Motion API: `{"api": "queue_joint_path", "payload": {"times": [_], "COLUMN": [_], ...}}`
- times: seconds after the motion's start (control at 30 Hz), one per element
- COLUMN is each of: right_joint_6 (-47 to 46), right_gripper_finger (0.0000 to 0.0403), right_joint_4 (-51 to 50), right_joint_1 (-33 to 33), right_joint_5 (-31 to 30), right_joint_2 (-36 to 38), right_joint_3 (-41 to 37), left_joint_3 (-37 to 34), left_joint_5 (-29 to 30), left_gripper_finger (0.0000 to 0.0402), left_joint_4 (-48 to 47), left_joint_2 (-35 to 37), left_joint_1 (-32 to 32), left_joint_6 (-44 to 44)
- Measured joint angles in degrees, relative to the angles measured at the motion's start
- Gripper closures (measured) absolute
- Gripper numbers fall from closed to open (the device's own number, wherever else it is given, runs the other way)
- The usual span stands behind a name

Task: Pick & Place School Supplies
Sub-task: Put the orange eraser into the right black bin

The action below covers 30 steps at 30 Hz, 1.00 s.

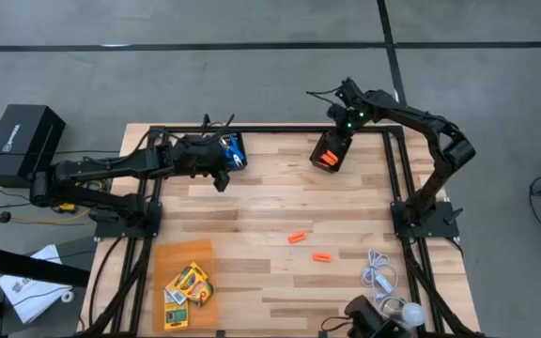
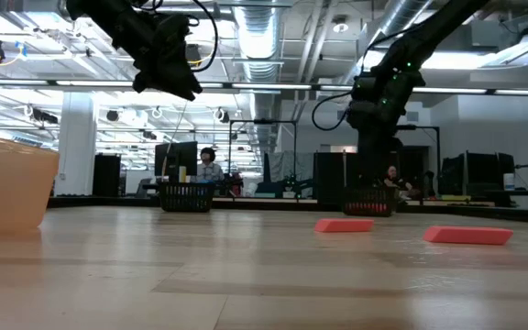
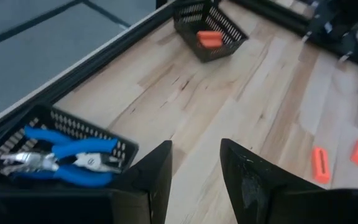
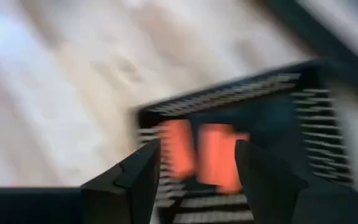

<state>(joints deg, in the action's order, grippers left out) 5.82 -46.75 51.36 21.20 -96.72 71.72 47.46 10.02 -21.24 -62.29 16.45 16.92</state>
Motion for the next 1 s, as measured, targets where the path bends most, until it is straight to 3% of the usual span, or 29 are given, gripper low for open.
{"api": "queue_joint_path", "payload": {"times": [0.1, 0.23, 0.4, 0.63, 0.8, 1.0], "right_joint_6": [-2.8, -3.3, -6.2, -13.8, -18.4, -29.1], "right_gripper_finger": [0.0210, 0.0223, 0.0238, 0.0244, 0.0244, 0.0254], "right_joint_4": [-0.4, -0.4, 2.1, 8.2, 9.7, 11.6], "right_joint_1": [-2.8, -8.2, -15.1, -27.7, -37.3, -50.8], "right_joint_5": [4.5, 5.2, 10.3, 12.2, 10.4, -1.1], "right_joint_2": [0.0, 0.0, 0.1, 0.1, 1.7, 2.6], "right_joint_3": [0.0, 0.0, 0.0, 0.0, 0.1, 0.0], "left_joint_3": [0.0, 0.0, 0.0, 0.0, 0.0, 0.0], "left_joint_5": [-1.1, -1.3, -1.4, -3.5, -6.2, -10.2], "left_gripper_finger": [0.0270, 0.0270, 0.0270, 0.0270, 0.0270, 0.0270], "left_joint_4": [2.0, 3.1, 4.5, 9.5, 10.3, 10.7], "left_joint_2": [0.0, 0.0, 0.0, 0.0, 0.0, 0.0], "left_joint_1": [0.0, 0.0, 0.0, 0.0, 0.0, 0.0], "left_joint_6": [-0.1, -0.4, -1.5, -1.6, -1.5, -1.6]}}
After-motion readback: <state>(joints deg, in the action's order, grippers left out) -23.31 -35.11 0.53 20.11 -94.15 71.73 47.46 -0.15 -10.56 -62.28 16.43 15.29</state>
